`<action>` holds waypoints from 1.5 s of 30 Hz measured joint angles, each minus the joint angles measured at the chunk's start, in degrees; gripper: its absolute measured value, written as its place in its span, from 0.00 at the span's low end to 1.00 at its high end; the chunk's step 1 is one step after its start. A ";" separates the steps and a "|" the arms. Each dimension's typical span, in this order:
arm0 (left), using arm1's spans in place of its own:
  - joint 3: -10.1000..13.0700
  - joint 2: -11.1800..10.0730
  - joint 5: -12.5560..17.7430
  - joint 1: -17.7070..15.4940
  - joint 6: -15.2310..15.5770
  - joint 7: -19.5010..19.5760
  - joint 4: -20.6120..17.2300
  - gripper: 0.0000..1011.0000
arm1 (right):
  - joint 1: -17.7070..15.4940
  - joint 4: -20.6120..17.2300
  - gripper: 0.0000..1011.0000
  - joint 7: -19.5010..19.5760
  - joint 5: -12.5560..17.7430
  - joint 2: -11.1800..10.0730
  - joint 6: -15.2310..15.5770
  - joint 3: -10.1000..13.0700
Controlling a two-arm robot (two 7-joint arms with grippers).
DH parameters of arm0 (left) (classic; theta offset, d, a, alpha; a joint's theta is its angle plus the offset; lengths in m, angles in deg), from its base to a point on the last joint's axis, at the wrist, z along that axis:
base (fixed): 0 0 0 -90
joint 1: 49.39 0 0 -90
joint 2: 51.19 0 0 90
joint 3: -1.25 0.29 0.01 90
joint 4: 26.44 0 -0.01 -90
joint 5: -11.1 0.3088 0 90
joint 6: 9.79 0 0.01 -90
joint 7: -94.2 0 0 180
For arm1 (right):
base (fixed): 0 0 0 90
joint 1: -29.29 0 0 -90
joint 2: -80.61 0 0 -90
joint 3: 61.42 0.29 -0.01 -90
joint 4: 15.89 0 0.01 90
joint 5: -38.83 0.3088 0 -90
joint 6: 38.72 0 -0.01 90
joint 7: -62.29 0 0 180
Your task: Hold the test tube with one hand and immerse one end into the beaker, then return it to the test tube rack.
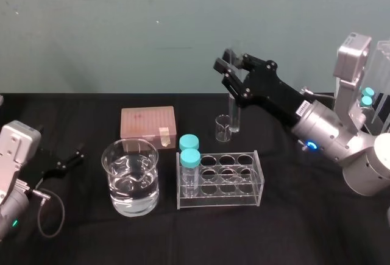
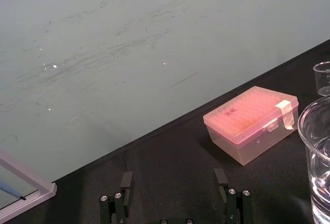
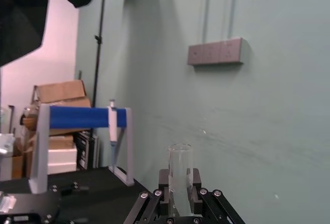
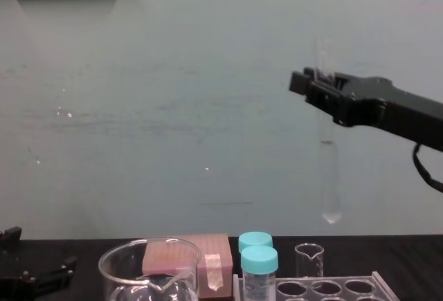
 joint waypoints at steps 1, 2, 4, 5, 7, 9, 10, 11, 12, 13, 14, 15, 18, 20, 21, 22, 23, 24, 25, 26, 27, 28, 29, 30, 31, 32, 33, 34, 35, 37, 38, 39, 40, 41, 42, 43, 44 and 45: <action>0.00 0.00 0.00 0.00 0.00 0.00 0.00 0.99 | -0.20 0.01 0.24 0.19 -0.11 -0.05 0.08 0.16; 0.00 0.00 0.00 0.00 0.00 0.00 0.00 0.99 | -0.63 0.12 0.24 0.58 -0.35 -0.12 0.28 0.48; 0.00 0.00 0.00 0.00 0.00 0.00 0.00 0.99 | -1.27 0.42 0.24 1.06 -0.62 -0.15 0.48 0.87; 0.00 0.00 0.00 0.00 0.00 0.00 0.00 0.99 | -1.27 0.42 0.24 1.06 -0.62 -0.15 0.48 0.87; 0.00 0.00 0.00 0.00 0.00 0.00 0.00 0.99 | -1.75 0.82 0.24 1.41 -0.86 -0.14 0.73 1.19; 0.00 0.00 0.00 0.00 0.00 0.00 0.00 0.99 | -2.13 1.41 0.24 1.82 -1.33 -0.02 0.87 1.39; 0.00 0.00 0.00 0.00 0.00 0.00 0.00 0.99 | -2.27 1.89 0.24 2.08 -1.68 0.13 0.93 1.47; 0.00 0.00 0.00 0.00 0.00 0.00 0.00 0.99 | -2.32 2.11 0.24 2.17 -1.81 0.19 0.96 1.51; 0.00 0.00 0.00 0.00 0.00 0.00 0.00 0.99 | -2.35 2.35 0.24 2.25 -1.97 0.28 1.00 1.54; 0.00 0.00 0.00 0.00 0.00 0.00 0.00 0.99 | -2.36 2.63 0.24 2.31 -2.15 0.37 1.02 1.55; 0.00 0.00 0.00 0.00 0.00 0.00 0.00 0.99 | -2.36 3.23 0.24 2.44 -2.48 0.57 1.05 1.56; 0.00 0.00 0.00 0.00 0.00 0.00 0.00 0.99 | -2.36 3.50 0.24 2.47 -2.65 0.67 1.06 1.56; 0.00 0.00 0.00 0.00 0.00 0.00 0.00 0.99 | -2.21 4.64 0.24 2.50 -3.28 1.09 1.07 1.55; 0.00 0.00 0.00 0.00 0.00 0.00 0.00 0.99 | -2.07 5.15 0.24 2.48 -3.53 1.30 1.07 1.53; 0.00 0.00 0.00 0.00 0.00 0.00 0.00 0.99 | -2.01 5.33 0.24 2.45 -3.62 1.38 1.07 1.52; 0.00 0.00 0.00 0.00 0.00 0.00 0.00 0.99 | -1.86 5.69 0.24 2.41 -3.82 1.60 1.08 1.49; 0.00 0.00 0.00 0.00 0.00 0.00 0.00 0.99 | -1.79 5.82 0.24 2.36 -3.89 1.71 1.08 1.49; 0.00 0.00 0.00 0.00 0.00 0.00 0.00 0.99 | -1.71 5.94 0.24 2.30 -3.94 1.80 1.07 1.48; 0.00 0.00 0.00 0.00 0.00 0.00 0.00 0.99 | -1.64 6.12 0.24 2.22 -4.01 1.95 1.07 1.48; 0.00 0.00 0.00 0.00 0.00 0.00 0.00 0.99 | -1.60 6.21 0.24 2.16 -4.05 2.02 1.07 1.48; 0.00 0.00 0.00 0.00 0.00 0.00 0.00 0.99 | -1.55 6.27 0.24 2.08 -4.09 2.09 1.07 1.48; 0.00 0.00 0.00 0.00 0.00 0.00 0.00 0.99 | -1.53 6.28 0.24 2.03 -4.11 2.13 1.07 1.48; 0.00 0.00 0.00 0.00 0.00 0.00 0.00 0.99 | -1.52 6.26 0.24 1.90 -4.13 2.18 1.08 1.53; 0.00 0.00 0.00 0.00 -0.01 0.00 0.00 0.99 | -1.55 6.18 0.24 1.88 -4.13 2.18 1.09 1.58; 0.00 0.00 0.00 0.00 0.00 0.00 0.00 0.99 | -1.63 5.90 0.24 1.85 -4.11 2.17 1.12 1.72; 0.00 0.00 0.00 0.00 0.00 0.00 0.00 0.99 | -1.69 5.74 0.24 1.84 -4.10 2.15 1.13 1.80; 0.00 0.00 0.00 0.00 0.00 0.00 0.00 0.99 | -1.76 5.55 0.24 1.83 -4.07 2.11 1.13 1.89; 0.00 0.00 0.00 0.00 0.00 0.00 0.00 0.99 | -1.97 5.08 0.24 1.83 -3.98 2.01 1.17 2.08; 0.00 0.00 0.00 0.00 0.00 0.00 0.00 0.99 | -2.06 4.83 0.24 1.82 -3.94 1.96 1.19 2.15; 0.00 0.00 0.00 0.00 0.00 0.00 0.00 0.99 | -2.45 3.96 0.24 1.82 -3.72 1.73 1.26 2.47; 0.00 0.00 0.00 0.00 0.00 0.00 0.00 0.99 | -2.59 3.70 0.24 1.82 -3.61 1.67 1.29 2.57; 0.00 0.00 0.00 0.00 0.00 0.00 0.00 0.99 | -2.72 3.44 0.24 1.82 -3.50 1.60 1.33 2.67; 0.00 0.00 0.00 0.00 0.00 0.00 0.00 0.99 | -2.91 3.16 0.24 1.83 -3.44 1.51 1.40 2.76; 0.00 0.00 0.00 0.00 0.00 0.00 0.00 0.99 | -3.29 2.52 0.24 1.85 -3.23 1.32 1.55 2.93; 0.00 0.00 0.00 0.00 0.00 0.00 0.00 0.99 | -3.53 2.13 0.24 1.86 -3.11 1.21 1.64 3.04; 0.00 0.00 0.00 0.00 -0.01 0.00 0.00 0.99 | -3.78 1.73 0.24 1.86 -3.04 1.09 1.71 3.13; 0.00 0.00 0.00 0.00 0.00 0.00 0.00 0.99 | -4.01 1.37 0.24 1.86 -2.94 0.97 1.79 3.25; 0.00 0.00 0.00 0.00 0.00 0.00 0.00 0.99 | -4.47 0.72 0.24 1.89 -2.70 0.74 1.96 3.43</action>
